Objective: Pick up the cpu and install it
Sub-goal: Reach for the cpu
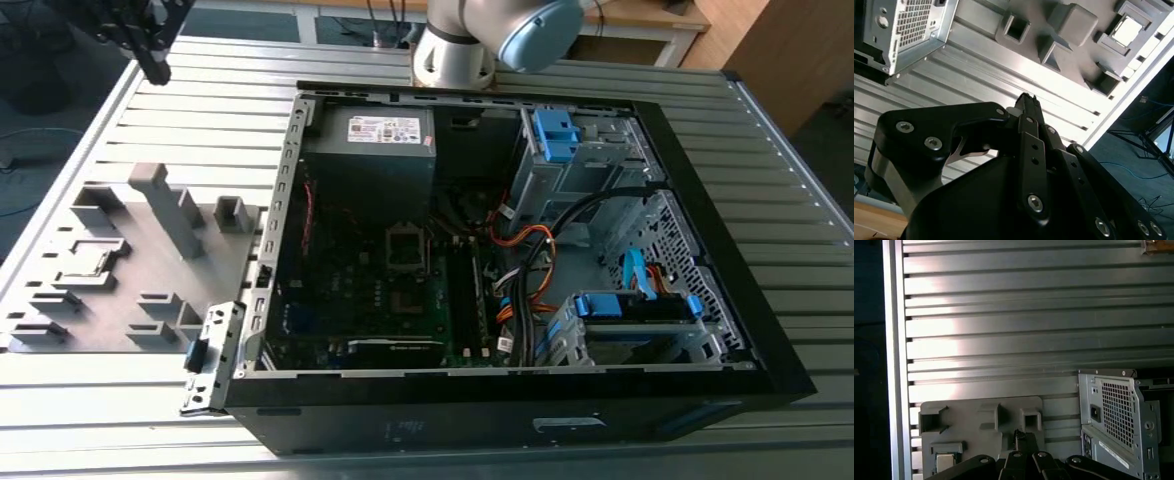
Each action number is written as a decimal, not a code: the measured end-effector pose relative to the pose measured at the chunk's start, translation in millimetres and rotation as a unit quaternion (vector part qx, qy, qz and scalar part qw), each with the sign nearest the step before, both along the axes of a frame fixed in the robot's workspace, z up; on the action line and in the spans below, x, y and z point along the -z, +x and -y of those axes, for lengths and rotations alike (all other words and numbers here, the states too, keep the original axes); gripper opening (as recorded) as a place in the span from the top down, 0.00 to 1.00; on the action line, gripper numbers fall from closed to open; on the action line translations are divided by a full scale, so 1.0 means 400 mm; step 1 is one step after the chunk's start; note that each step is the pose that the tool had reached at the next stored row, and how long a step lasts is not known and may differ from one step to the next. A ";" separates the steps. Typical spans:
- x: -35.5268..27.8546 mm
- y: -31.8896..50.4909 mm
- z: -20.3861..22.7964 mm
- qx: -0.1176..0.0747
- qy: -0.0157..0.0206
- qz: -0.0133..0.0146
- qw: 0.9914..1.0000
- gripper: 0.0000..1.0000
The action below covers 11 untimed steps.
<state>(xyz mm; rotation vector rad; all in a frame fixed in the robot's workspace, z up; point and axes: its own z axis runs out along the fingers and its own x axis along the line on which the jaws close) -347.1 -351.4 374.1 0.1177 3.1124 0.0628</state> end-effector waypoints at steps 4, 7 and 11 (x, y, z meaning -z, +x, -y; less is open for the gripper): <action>0.006 -0.037 -0.006 0.000 -0.001 0.000 1.000 0.89; 0.009 -0.065 -0.009 0.000 -0.001 0.000 1.000 0.89; 0.015 -0.098 -0.012 0.000 -0.001 0.000 1.000 0.89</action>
